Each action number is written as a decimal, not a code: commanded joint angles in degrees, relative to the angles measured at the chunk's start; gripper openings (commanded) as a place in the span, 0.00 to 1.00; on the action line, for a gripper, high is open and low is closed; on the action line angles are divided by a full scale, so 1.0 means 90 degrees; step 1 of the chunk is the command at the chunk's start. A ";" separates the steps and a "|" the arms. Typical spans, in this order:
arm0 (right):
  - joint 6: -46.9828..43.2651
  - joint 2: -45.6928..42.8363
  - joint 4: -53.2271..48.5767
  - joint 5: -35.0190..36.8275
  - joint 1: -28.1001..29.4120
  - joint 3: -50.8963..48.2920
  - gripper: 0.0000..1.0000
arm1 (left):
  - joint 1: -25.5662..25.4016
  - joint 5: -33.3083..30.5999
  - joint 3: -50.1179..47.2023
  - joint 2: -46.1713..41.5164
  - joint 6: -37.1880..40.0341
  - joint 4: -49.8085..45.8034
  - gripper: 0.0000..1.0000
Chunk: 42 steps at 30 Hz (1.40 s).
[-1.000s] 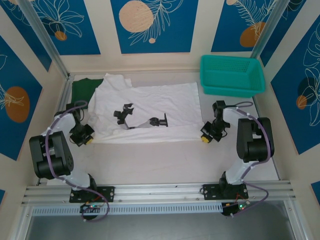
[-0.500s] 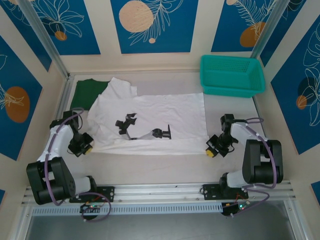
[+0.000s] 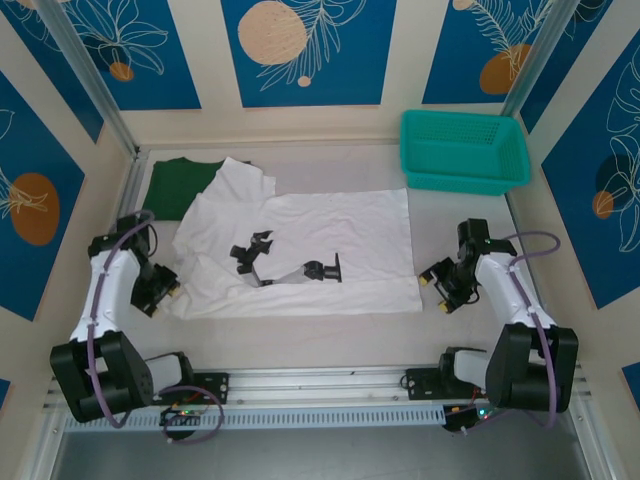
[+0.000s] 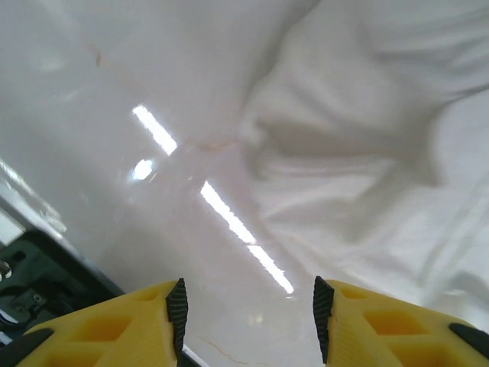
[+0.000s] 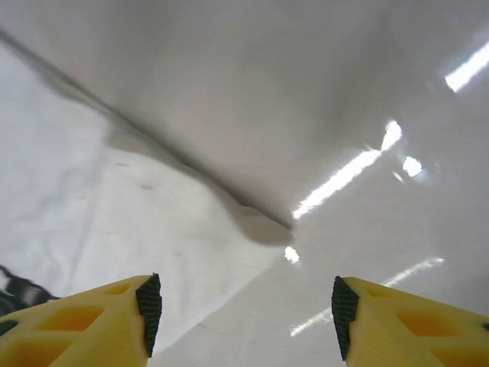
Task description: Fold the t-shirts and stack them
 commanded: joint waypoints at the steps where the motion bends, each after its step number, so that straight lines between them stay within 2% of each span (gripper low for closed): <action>1: 0.0082 -0.0156 0.0759 0.0120 0.0779 0.0548 0.61 | -0.0264 0.0355 0.0773 0.0333 0.0447 0.0066 0.45; 4: -0.0403 0.0556 0.1734 -0.0542 0.2003 0.1278 0.53 | -0.0883 0.1271 0.0966 0.0700 0.0550 0.0466 0.34; 7: -0.1282 0.1798 0.1912 -0.1133 0.3365 0.2502 0.49 | -0.1431 0.1565 0.0852 0.0980 0.0348 0.0745 0.33; 10: -0.2390 0.3095 0.1548 -0.1458 0.4594 0.3857 0.48 | -0.1439 0.1863 0.0272 0.1070 -0.0072 0.1157 0.33; 13: -0.3136 0.4185 0.1346 -0.1690 0.5383 0.4903 0.48 | -0.1329 0.1922 -0.0220 0.1281 -0.0354 0.1515 0.33; 18: -0.3703 0.5943 0.0732 -0.2094 0.6071 0.6875 0.45 | -0.0758 0.1728 -0.0554 0.1445 -0.0452 0.1861 0.26; 21: -0.3914 0.6765 0.0312 -0.1718 0.6432 0.8017 0.47 | -0.0581 0.1744 -0.0434 0.1666 -0.0303 0.1931 0.24; 25: -0.3913 0.7532 0.0015 -0.1349 0.6652 0.8987 0.49 | -0.0522 0.1846 -0.0370 0.2032 -0.0105 0.2026 0.21; 32: -0.4089 0.8197 -0.0165 -0.0792 0.6957 0.9722 0.51 | -0.0358 0.1662 -0.0315 0.2410 0.0214 0.2034 0.20; 42: -0.4234 0.8947 -0.0326 -0.0121 0.7350 1.0550 0.53 | -0.0253 0.1778 -0.0345 0.2536 0.0500 0.1935 0.20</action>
